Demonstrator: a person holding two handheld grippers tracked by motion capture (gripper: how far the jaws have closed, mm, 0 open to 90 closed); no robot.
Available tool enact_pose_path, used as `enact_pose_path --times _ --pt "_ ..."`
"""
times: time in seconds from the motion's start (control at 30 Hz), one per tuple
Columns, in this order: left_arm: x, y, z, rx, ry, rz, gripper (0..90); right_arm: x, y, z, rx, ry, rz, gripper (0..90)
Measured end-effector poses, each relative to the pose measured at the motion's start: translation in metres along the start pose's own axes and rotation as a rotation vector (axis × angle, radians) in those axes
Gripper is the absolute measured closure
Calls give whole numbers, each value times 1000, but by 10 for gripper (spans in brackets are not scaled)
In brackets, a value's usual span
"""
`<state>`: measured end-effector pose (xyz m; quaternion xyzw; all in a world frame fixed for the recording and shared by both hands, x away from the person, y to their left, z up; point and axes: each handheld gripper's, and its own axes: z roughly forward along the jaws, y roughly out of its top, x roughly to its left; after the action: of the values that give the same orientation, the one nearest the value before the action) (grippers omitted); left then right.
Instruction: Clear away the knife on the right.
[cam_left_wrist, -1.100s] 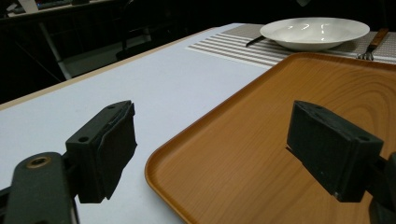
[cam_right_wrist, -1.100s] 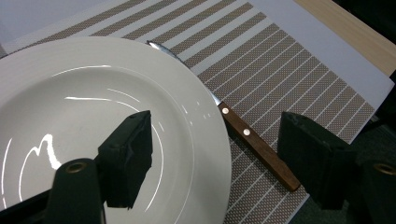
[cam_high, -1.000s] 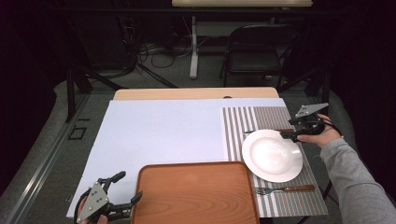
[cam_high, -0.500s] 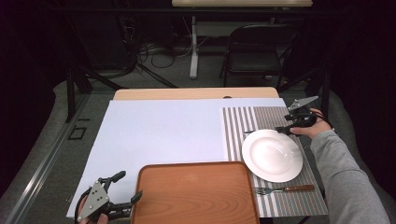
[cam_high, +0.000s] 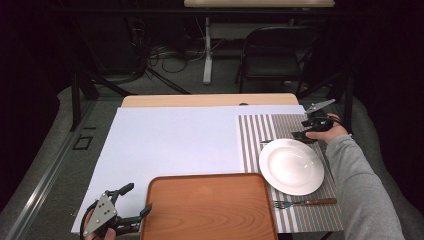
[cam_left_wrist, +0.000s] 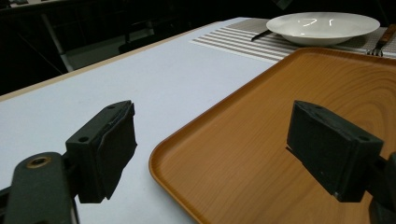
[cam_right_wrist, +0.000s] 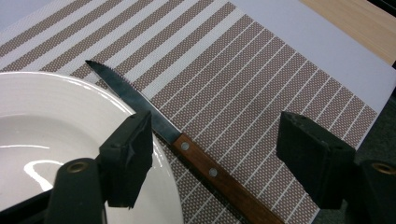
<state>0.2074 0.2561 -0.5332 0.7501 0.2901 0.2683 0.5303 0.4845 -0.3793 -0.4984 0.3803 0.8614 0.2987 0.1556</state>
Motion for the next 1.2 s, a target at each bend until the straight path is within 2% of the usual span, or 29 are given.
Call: enact_pose_path --times 0.23,0.47,0.6,0.7,0.73,0.77,0.83,0.9,0.93,1.13,1.2 --pt "0 0 0 10 9 3 156 -9 4 5 7 -25 23 299" --pt "2 -1 0 14 19 -3 156 -12 10 7 19 -31 17 357" --pt "2 -1 0 17 24 0 155 -12 15 7 47 -42 -25 377" --pt "2 -2 0 18 25 -2 156 -11 22 6 51 -50 -91 374" --pt "2 -2 0 18 25 -2 156 -11 22 6 51 -50 -91 374" --pt "2 -2 0 18 25 -2 155 -10 26 5 81 -66 -165 368" --pt "2 -2 0 17 26 -2 156 -7 28 5 112 -66 -227 364" --pt "2 -1 -1 16 25 -1 156 -6 29 5 128 -60 -246 364" --pt "2 -1 -1 16 25 0 156 -4 30 6 157 -54 -300 366" --pt "2 -1 -1 17 26 0 156 3 34 5 249 -53 -447 388" --pt "2 -2 -1 17 26 -1 155 4 35 5 285 -71 -526 414"
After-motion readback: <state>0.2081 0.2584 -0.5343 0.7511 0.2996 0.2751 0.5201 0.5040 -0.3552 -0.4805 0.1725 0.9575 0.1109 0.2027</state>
